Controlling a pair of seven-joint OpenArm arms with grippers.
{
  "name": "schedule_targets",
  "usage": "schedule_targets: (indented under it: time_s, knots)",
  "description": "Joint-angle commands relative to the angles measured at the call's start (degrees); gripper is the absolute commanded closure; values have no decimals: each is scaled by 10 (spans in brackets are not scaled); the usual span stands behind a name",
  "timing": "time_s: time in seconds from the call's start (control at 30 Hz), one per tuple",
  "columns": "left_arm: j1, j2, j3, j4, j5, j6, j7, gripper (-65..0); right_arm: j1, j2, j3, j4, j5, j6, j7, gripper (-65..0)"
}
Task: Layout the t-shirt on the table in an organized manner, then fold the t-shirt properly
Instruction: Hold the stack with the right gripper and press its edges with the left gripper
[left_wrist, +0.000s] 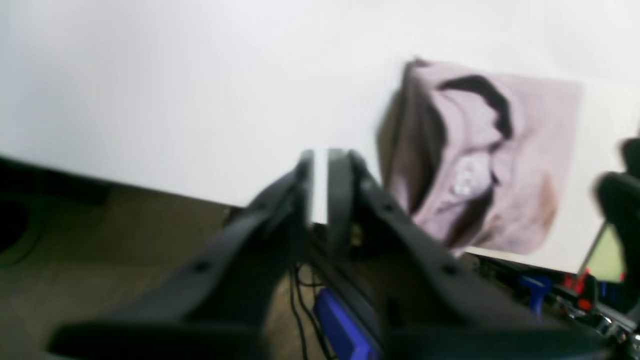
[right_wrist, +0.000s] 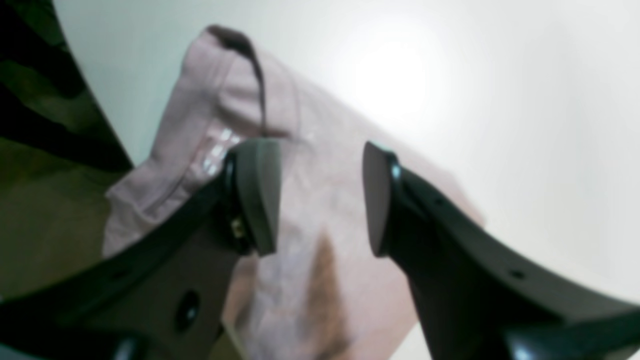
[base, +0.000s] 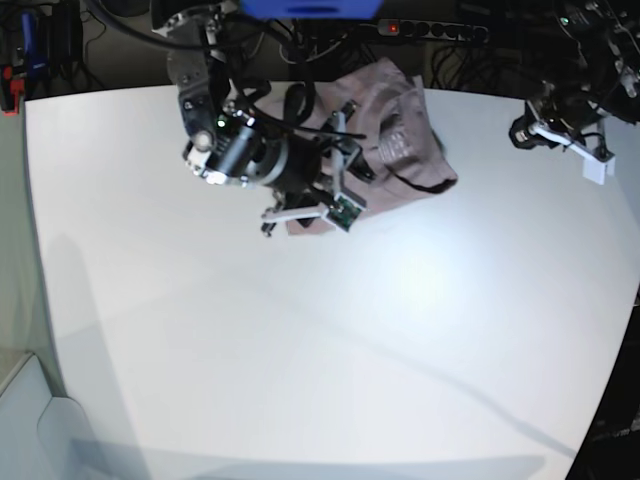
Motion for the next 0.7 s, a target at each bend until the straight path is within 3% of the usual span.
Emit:
schedule_targets:
  time_s: [0.0,0.13,0.2,0.33,0.53,0.67]
  knots:
    - [1,-7,-4,6,-18,-6,-4,-140,8,2,5,11,11,0,13,-274]
    - [1,6,-5,4,-41,-8,-7,-390,7,10,28,11,11,0,13,-274]
    - [1,11,-3,3,-47,-9,-7,-454,7,10,36,11,11,0,13,-274]
    - [-4,30,0,3,-54,-10,-7,-470,7,10,48,11,11,0,12,-274]
    - [-27,35,74,-18,-43,-39,-9,-472,7,10,54,11,11,0,12,-274]
    - [-25,32,110,-48,-43,-34,-48,-472,7,11,54,10,11,0,12,-274]
